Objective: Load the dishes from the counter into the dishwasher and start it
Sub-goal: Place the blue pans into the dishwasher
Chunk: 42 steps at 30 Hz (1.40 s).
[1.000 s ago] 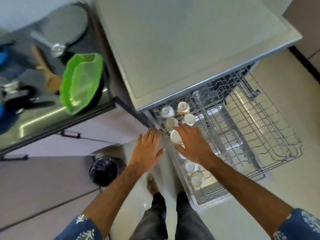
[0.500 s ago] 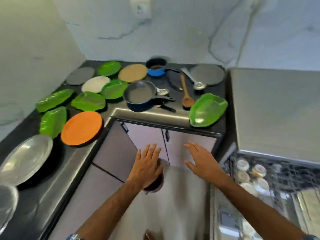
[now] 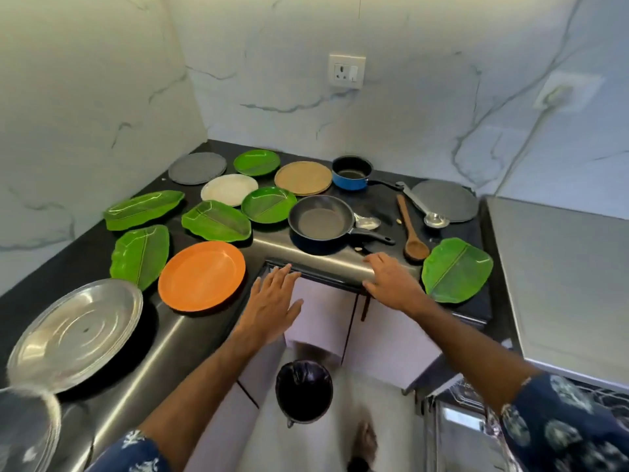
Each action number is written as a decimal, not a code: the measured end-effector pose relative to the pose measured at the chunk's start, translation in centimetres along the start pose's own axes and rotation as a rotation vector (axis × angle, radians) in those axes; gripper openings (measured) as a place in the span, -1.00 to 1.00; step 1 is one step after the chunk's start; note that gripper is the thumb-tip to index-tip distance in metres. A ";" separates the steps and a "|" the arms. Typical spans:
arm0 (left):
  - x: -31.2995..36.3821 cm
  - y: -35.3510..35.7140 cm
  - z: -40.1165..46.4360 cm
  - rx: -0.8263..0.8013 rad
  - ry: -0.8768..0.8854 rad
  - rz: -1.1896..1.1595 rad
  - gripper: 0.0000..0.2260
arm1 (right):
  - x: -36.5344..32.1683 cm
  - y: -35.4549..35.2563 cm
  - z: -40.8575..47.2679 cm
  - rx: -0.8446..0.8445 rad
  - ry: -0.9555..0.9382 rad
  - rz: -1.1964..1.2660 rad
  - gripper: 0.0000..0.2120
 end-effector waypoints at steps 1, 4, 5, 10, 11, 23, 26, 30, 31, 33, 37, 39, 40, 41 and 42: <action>-0.2 0.2 1.1 -0.003 -0.011 -0.014 -0.47 | 0.7 -0.2 1.4 0.007 0.018 -0.025 -0.50; -0.6 1.1 4.8 -0.005 -0.025 -0.071 -0.48 | 3.5 -0.4 5.9 0.019 0.084 -0.116 -0.52; -0.7 1.5 6.1 -0.005 -0.025 -0.081 -0.48 | 4.5 -0.2 7.3 0.013 0.102 -0.149 -0.53; -1.2 3.0 11.6 -0.020 -0.065 -0.147 -0.49 | 8.9 2.1 12.5 -0.102 0.213 -0.170 -0.55; -1.4 3.3 12.3 -0.029 -0.078 -0.162 -0.49 | 9.3 2.9 12.9 -0.143 0.214 -0.165 -0.57; -3.8 7.9 16.4 -0.078 -0.654 -0.816 -0.54 | 10.6 8.7 13.9 -0.169 0.203 0.193 -0.67; -4.2 6.5 16.6 0.050 -0.836 -1.042 -0.51 | 9.8 6.5 11.9 -0.051 0.175 0.243 -0.66; -4.7 4.9 16.9 0.081 -0.880 -1.356 -0.49 | 7.7 2.8 5.2 0.098 0.228 0.496 -0.69; -3.7 4.6 17.0 0.000 -0.869 -1.477 -0.51 | 7.3 1.9 3.4 0.124 0.256 0.547 -0.69; -1.3 3.9 16.6 -0.173 -0.865 -1.624 -0.57 | 6.4 0.6 -0.5 0.139 0.330 0.595 -0.70; 3.6 3.7 14.8 -0.361 -0.747 -1.629 -0.68 | 5.8 -0.1 -7.3 0.075 0.458 0.540 -0.79; 7.1 3.9 13.0 -0.469 -0.678 -1.586 -0.70 | 6.0 -0.4 -10.5 0.086 0.550 0.496 -0.72; 9.2 3.9 12.1 -0.514 -0.648 -1.564 -0.71 | 6.1 -1.1 -12.2 0.115 0.590 0.461 -0.70; 10.9 3.9 11.3 -0.545 -0.622 -1.551 -0.71 | 6.3 -1.6 -13.6 0.143 0.626 0.426 -0.70; 13.0 3.8 10.4 -0.580 -0.595 -1.540 -0.71 | 6.7 -2.4 -15.5 0.179 0.673 0.395 -0.70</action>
Point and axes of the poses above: each hand's wrist, its own z-axis towards the middle knuckle, its own y-axis out of the palm, x = y × z, the point moved 9 cm from there along z, towards the middle knuckle, and after that the axes turned 14 degrees about x, right-handed, at the moved point
